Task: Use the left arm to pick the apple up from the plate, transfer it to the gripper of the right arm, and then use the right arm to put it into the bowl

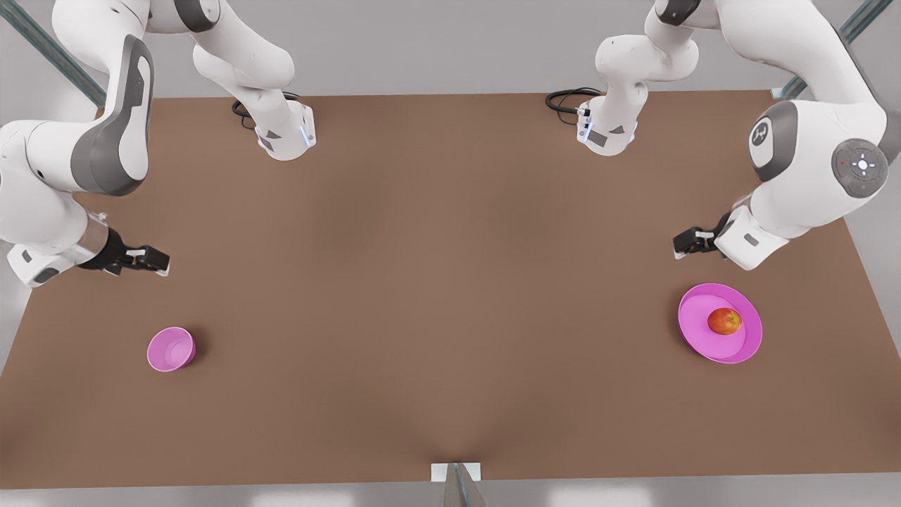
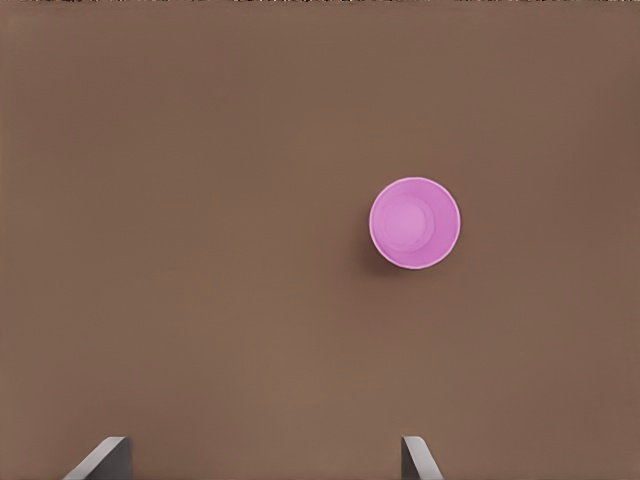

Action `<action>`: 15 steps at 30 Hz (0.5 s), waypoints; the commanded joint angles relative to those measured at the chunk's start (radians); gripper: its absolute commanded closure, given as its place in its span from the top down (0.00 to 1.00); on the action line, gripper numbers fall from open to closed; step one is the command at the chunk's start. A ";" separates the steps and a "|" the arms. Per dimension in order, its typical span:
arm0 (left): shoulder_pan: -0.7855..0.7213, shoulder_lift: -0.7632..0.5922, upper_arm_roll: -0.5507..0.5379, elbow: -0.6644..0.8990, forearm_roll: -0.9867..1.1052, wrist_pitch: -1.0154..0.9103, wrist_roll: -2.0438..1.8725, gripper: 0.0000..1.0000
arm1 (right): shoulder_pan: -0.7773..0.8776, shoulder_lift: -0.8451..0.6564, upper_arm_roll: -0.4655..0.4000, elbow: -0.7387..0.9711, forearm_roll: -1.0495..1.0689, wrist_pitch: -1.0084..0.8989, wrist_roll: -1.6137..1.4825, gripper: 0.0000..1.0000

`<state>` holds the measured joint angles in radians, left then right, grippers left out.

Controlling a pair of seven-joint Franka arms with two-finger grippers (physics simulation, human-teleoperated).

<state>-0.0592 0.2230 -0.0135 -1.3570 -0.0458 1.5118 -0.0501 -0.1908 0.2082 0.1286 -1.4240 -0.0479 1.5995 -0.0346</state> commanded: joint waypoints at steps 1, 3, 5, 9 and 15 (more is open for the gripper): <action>0.001 0.003 0.000 0.001 0.003 0.028 0.033 1.00 | -0.001 -0.001 0.000 0.000 0.000 0.028 -0.018 1.00; 0.013 0.041 0.004 -0.001 0.001 0.050 0.035 1.00 | 0.001 0.002 0.000 0.000 0.000 0.028 -0.019 1.00; 0.119 0.130 0.006 -0.019 -0.003 0.188 0.101 1.00 | 0.001 0.005 0.000 0.007 0.000 0.028 -0.019 1.00; 0.260 0.239 0.006 -0.172 -0.038 0.525 0.309 1.00 | -0.001 0.005 0.000 0.007 -0.001 0.028 -0.019 1.00; 0.346 0.308 0.007 -0.290 -0.068 0.749 0.519 1.00 | -0.001 0.007 0.000 0.007 0.000 0.028 -0.033 1.00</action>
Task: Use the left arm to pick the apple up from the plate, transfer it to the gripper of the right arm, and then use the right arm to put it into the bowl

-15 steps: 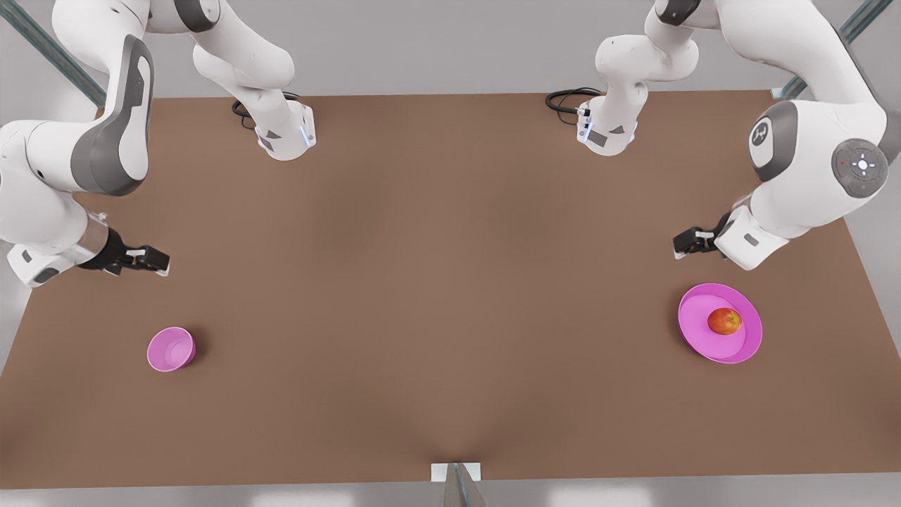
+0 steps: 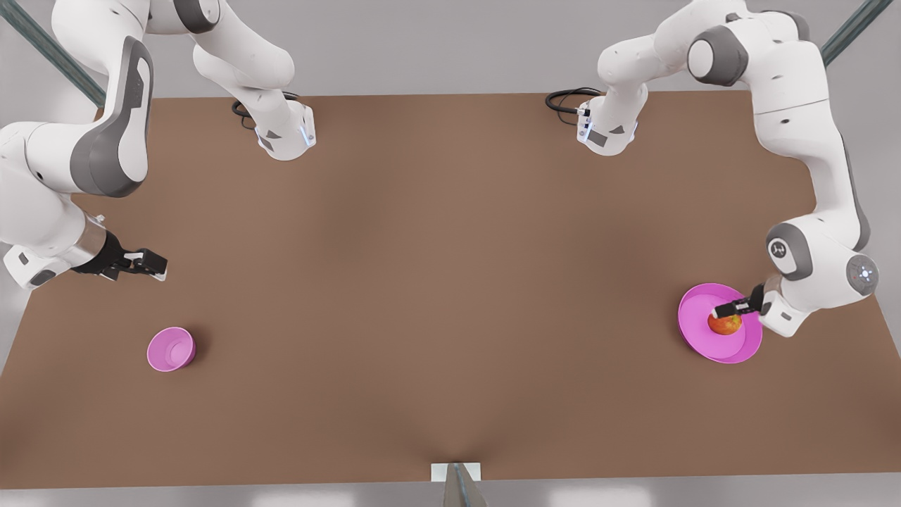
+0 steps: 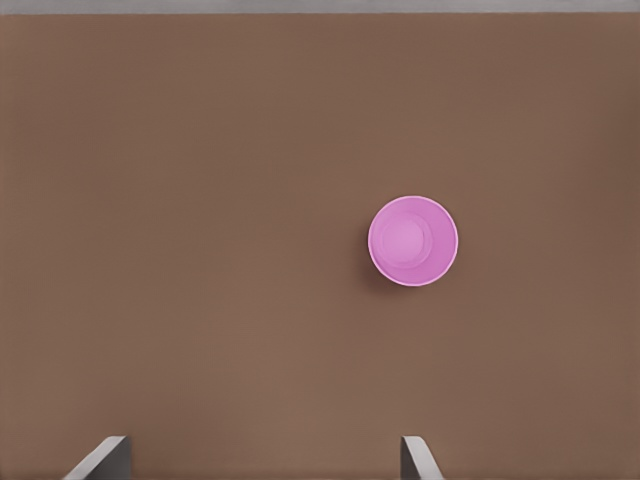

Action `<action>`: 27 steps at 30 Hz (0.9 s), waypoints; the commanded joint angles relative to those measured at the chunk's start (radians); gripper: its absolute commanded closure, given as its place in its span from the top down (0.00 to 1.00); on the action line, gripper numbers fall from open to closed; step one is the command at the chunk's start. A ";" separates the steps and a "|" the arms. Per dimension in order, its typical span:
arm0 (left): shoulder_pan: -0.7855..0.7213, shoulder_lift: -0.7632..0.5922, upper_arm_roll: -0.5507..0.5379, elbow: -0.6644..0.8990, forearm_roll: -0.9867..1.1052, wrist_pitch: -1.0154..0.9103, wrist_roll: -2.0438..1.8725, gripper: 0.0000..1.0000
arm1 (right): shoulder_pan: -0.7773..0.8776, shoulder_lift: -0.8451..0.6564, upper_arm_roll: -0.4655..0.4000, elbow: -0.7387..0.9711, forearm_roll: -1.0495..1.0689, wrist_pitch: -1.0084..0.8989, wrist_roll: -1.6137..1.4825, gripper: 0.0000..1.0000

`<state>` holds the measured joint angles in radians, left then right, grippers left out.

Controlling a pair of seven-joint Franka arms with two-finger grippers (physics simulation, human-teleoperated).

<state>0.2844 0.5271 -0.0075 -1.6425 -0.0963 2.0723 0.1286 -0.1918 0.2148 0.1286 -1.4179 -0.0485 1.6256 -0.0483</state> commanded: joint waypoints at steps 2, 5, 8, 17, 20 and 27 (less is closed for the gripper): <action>0.041 0.027 0.000 -0.005 -0.026 0.192 0.441 1.00 | 0.000 0.000 0.000 0.001 0.001 0.002 -0.019 1.00; 0.045 0.079 0.000 -0.019 -0.026 0.291 0.485 1.00 | 0.000 0.000 0.000 0.001 0.001 0.002 -0.019 1.00; 0.070 0.116 0.000 -0.019 -0.026 0.310 0.507 1.00 | -0.001 0.000 0.000 0.001 0.002 0.002 -0.025 1.00; 0.072 0.162 0.000 -0.051 -0.026 0.330 0.507 1.00 | -0.001 0.006 -0.001 0.001 0.002 0.003 -0.031 1.00; 0.075 0.162 0.000 -0.074 -0.028 0.328 0.507 1.00 | -0.009 0.006 -0.003 0.002 0.002 0.003 -0.031 1.00; 0.075 0.162 0.000 -0.083 -0.026 0.338 0.508 0.96 | -0.009 0.006 -0.003 0.002 0.002 0.003 -0.031 1.00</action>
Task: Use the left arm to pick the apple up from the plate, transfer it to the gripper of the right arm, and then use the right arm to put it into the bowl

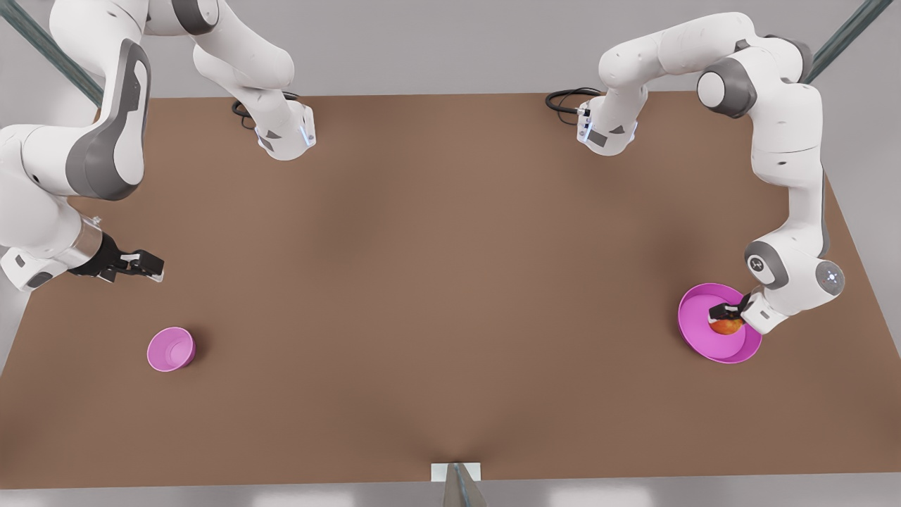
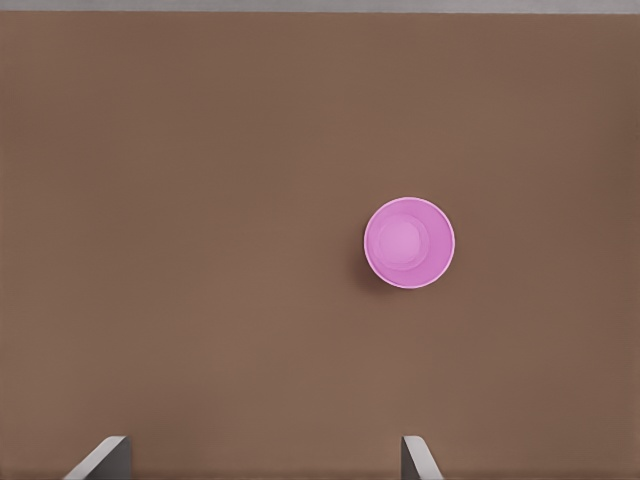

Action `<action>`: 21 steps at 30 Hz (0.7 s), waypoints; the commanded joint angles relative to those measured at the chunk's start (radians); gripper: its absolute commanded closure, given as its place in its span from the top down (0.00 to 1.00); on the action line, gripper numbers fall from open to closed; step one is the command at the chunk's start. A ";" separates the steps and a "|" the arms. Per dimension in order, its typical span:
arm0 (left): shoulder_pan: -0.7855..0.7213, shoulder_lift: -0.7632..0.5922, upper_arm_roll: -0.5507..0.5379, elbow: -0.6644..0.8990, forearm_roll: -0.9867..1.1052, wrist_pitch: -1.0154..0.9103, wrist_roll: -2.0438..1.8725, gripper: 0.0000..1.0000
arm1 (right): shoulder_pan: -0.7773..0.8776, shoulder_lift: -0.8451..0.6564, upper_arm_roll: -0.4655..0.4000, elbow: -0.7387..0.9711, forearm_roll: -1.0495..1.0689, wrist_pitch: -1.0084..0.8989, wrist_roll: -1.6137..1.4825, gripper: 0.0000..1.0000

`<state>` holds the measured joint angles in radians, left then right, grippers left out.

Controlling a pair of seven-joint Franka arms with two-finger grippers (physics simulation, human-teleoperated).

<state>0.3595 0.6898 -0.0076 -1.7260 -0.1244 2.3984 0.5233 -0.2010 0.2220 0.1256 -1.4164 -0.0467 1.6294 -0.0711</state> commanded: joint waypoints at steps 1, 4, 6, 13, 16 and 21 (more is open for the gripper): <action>-0.001 -0.001 0.000 0.000 0.002 0.012 0.113 0.91 | 0.000 -0.001 0.000 0.001 0.001 0.000 -0.010 1.00; -0.005 -0.001 0.000 0.002 0.002 0.028 0.113 0.90 | 0.000 -0.001 0.000 0.001 0.002 0.000 -0.010 1.00; -0.007 -0.001 -0.002 0.002 0.002 0.038 0.113 0.90 | -0.002 0.002 0.000 -0.001 0.002 0.000 -0.016 1.00; -0.005 0.022 -0.002 0.002 0.000 0.054 0.113 0.83 | -0.002 0.003 0.000 0.001 0.002 0.000 -0.016 1.00; -0.007 0.022 -0.002 0.002 0.002 0.054 0.113 0.79 | -0.002 0.003 0.000 0.001 0.002 0.000 -0.016 1.00; -0.011 0.011 -0.003 0.006 0.002 0.053 0.138 0.70 | -0.006 0.005 -0.001 0.001 0.002 0.000 -0.016 1.00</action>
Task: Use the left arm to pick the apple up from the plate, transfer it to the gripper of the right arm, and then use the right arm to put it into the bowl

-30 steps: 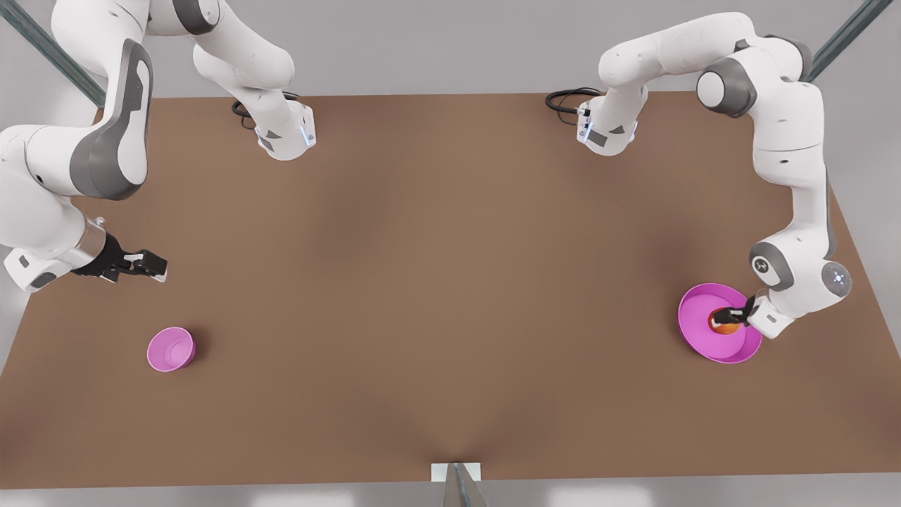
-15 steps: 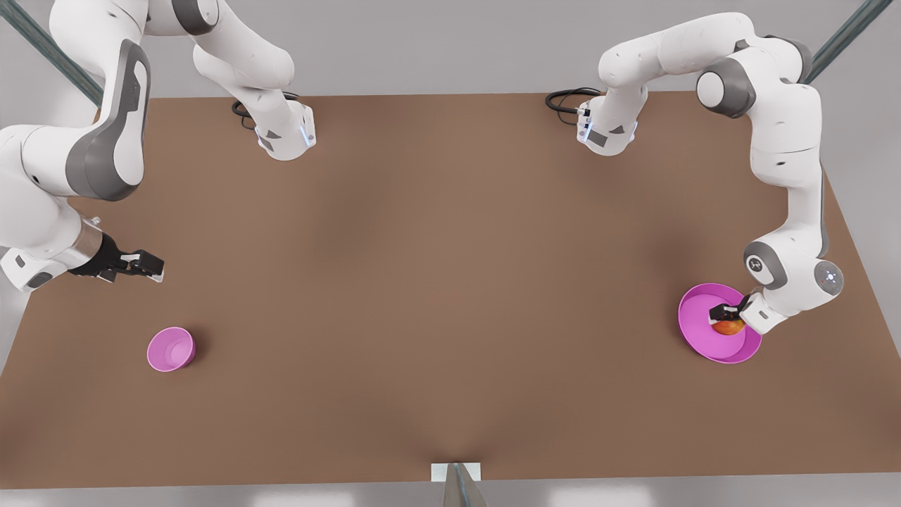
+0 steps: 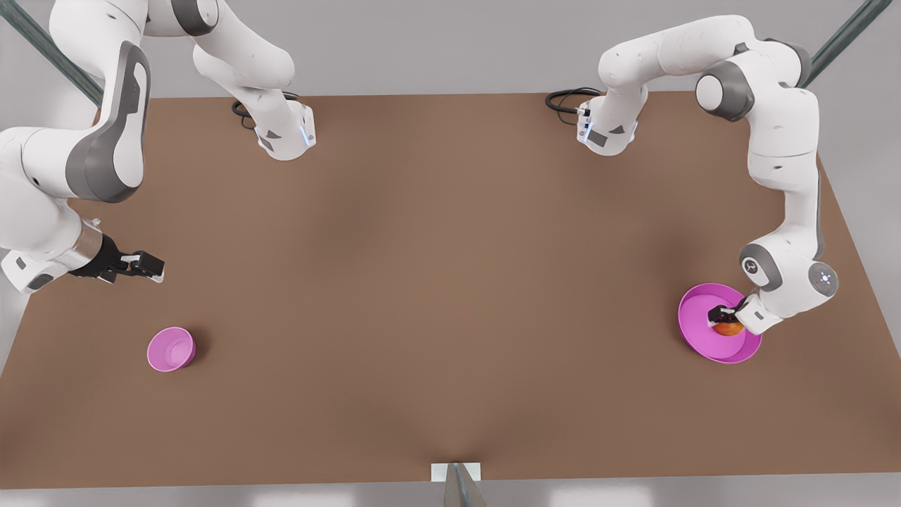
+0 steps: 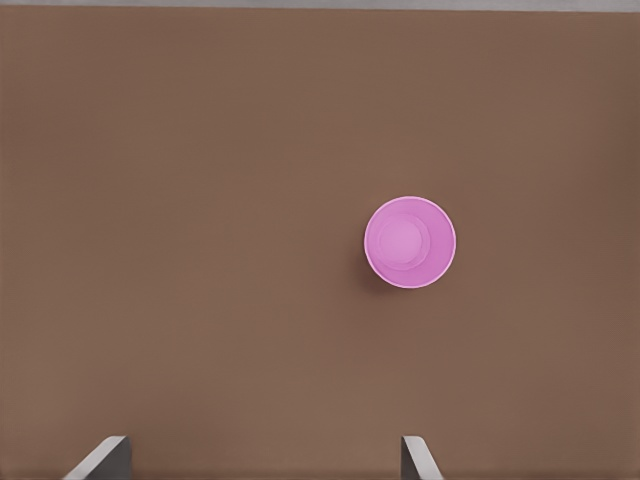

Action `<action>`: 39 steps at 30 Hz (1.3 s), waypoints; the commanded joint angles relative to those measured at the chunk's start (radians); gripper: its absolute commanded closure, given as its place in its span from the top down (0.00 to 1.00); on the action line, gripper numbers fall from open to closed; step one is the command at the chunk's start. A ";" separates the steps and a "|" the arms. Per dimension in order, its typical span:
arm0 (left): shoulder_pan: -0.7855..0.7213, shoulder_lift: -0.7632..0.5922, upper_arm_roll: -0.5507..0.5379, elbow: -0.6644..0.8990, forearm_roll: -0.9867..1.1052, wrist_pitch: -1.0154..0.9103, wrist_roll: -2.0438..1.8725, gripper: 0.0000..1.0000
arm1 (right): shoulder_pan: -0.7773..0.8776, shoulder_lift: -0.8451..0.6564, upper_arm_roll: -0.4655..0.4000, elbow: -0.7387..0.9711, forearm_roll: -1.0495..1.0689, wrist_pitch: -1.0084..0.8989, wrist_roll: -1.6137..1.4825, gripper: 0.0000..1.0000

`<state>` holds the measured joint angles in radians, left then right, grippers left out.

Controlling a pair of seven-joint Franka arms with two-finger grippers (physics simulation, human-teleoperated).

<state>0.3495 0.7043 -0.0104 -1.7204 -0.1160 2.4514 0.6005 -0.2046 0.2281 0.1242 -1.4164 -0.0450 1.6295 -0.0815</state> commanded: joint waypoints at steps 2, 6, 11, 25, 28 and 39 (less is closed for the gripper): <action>-0.012 -0.029 -0.003 0.004 -0.005 -0.006 0.055 0.70 | -0.007 -0.001 0.002 0.001 0.001 0.000 -0.006 1.00; -0.156 -0.167 -0.022 0.042 -0.007 -0.241 -0.087 0.68 | -0.009 -0.001 0.002 0.001 0.001 0.000 -0.006 1.00; -0.169 -0.190 -0.293 0.137 -0.206 -0.439 -0.243 0.68 | -0.004 -0.001 0.012 0.002 0.008 0.000 0.008 1.00; -0.644 0.276 -0.574 0.637 -0.995 0.092 0.536 0.69 | 0.251 0.464 0.203 0.206 1.222 0.674 -0.009 1.00; -0.644 0.294 -0.577 0.636 -1.245 0.089 0.823 0.69 | 0.269 0.511 0.223 0.257 1.265 0.676 -0.076 1.00; -0.635 0.293 -0.573 0.625 -1.243 0.083 0.848 0.70 | 0.057 0.501 0.362 0.059 1.312 0.391 -0.228 1.00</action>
<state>-0.2843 0.9990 -0.5825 -1.0957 -1.3453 2.5299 1.0577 -0.1250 0.7297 0.4534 -1.3424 1.2457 2.0832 -0.1486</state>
